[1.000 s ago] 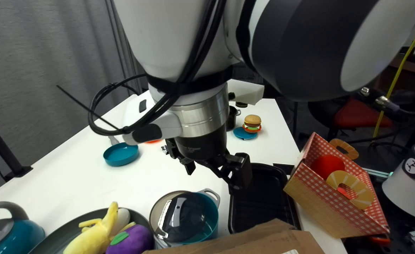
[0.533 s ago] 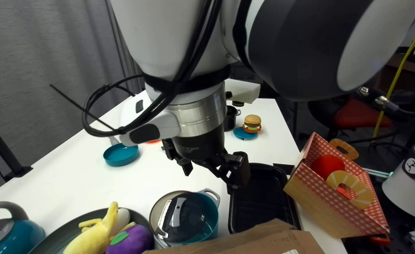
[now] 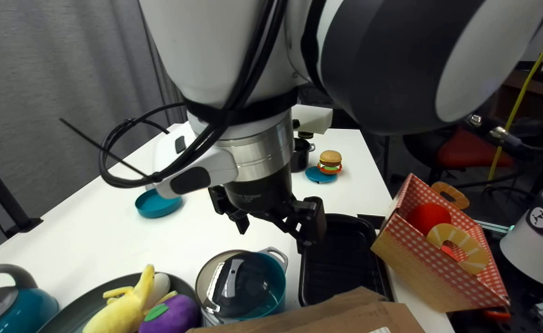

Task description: Remove the lid from the blue pot and place it on the black tray

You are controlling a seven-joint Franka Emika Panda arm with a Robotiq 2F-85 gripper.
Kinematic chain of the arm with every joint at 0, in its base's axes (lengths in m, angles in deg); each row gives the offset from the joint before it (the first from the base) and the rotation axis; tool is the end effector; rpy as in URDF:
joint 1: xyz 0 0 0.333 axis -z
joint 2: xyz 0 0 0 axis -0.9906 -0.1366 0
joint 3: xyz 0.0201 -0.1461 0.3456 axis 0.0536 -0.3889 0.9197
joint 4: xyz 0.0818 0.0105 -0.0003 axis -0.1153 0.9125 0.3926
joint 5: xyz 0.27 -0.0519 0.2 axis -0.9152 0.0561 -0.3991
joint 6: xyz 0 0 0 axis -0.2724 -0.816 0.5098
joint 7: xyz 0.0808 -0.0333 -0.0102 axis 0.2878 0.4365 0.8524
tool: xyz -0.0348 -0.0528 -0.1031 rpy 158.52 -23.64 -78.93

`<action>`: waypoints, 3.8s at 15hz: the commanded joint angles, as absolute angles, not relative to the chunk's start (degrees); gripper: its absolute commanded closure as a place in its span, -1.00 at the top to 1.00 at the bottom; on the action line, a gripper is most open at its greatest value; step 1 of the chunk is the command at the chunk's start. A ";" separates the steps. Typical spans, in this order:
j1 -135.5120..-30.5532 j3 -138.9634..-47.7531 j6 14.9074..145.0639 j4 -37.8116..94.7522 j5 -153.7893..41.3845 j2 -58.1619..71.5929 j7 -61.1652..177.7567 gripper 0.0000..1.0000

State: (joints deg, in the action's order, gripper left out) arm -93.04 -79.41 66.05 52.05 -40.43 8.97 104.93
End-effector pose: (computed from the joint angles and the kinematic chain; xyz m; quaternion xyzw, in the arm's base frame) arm 0.5181 0.1715 0.3968 0.7927 0.5941 -0.0979 0.0951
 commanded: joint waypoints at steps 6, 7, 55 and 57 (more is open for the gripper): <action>-92.37 -78.81 65.44 50.03 -40.60 7.94 110.17 1.00; -92.22 -78.66 65.50 50.12 -41.89 7.98 109.85 1.00; -92.38 -78.23 75.53 51.81 -44.82 6.85 119.77 1.00; -92.38 -78.23 75.53 51.81 -44.81 6.84 119.76 1.00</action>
